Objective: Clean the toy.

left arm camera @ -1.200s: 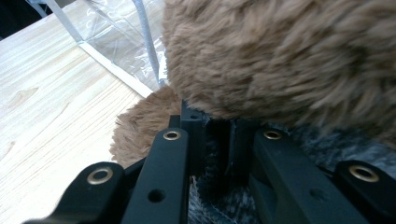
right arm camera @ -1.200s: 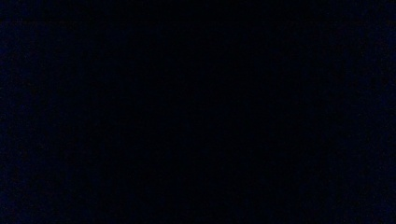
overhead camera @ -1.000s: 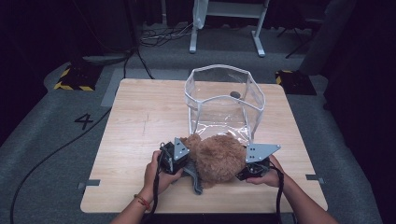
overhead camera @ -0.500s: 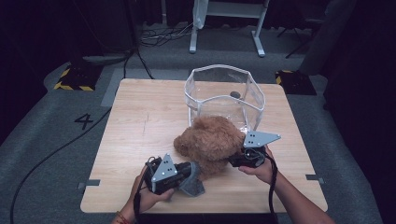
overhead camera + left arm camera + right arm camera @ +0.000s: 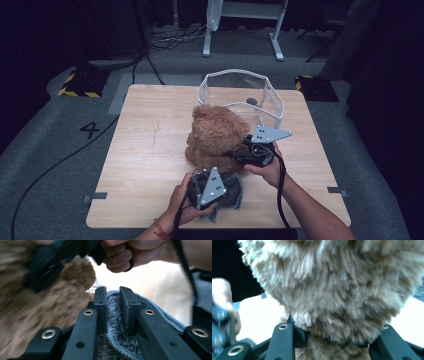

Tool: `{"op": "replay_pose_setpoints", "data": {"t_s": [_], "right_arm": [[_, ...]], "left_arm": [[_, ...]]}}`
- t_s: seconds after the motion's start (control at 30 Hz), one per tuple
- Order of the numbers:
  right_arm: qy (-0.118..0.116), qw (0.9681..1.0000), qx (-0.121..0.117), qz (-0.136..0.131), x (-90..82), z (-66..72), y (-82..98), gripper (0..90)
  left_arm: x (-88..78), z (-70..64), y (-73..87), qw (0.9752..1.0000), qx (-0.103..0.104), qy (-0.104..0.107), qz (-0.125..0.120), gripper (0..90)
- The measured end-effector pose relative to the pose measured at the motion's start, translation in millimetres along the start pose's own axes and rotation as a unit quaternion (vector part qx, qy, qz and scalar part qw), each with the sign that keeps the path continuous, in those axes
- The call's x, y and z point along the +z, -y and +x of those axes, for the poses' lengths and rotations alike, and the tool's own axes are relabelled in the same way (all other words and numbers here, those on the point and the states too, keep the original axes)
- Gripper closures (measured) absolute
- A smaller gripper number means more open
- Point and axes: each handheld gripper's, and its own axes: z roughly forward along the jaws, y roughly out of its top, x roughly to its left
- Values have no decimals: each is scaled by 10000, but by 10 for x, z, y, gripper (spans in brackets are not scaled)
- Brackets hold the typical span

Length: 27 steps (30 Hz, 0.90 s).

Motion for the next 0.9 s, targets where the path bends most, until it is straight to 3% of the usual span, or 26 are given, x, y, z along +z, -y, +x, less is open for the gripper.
{"op": "replay_pose_setpoints", "data": {"t_s": [0.07, 0.17, 0.27, 0.43, 0.5, 0.57, 0.63, 0.77, 0.83, 0.9], "right_arm": [[8, 10000, 56, -25, 5, -18, -22, 560], [28, 9999, 145, -90, -1, -62, -56, 562], [64, 9996, 199, -169, -29, -100, -83, 563], [136, 9991, 314, -264, -81, -168, -102, 565], [145, 9987, 369, -313, -93, -188, -101, 566], [144, 9985, 390, -354, -105, -206, -101, 566], [147, 9984, 412, -360, -122, -213, -101, 567], [123, 9983, 408, -400, -172, -219, -105, 570], [95, 9983, 407, -415, -177, -217, -99, 571], [68, 9983, 400, -410, -175, -210, -93, 572]], "left_arm": [[123, -41, 10, 9987, 284, -372, 198, 775], [245, -86, 82, 9954, 506, -680, 445, 789], [271, -27, 199, 9947, 370, -745, 609, 803], [187, 132, 430, 9957, -52, -605, 704, 825], [135, 188, 509, 9946, -100, -605, 840, 836], [65, 255, 595, 9940, -273, -578, 886, 842], [-17, 339, 682, 9925, -416, -668, 937, 842], [-208, 585, 848, 9875, -1045, -837, 834, 842], [-262, 700, 889, 9835, -1373, -964, 670, 842], [-274, 781, 878, 9817, -1486, -1071, 532, 842]]}}
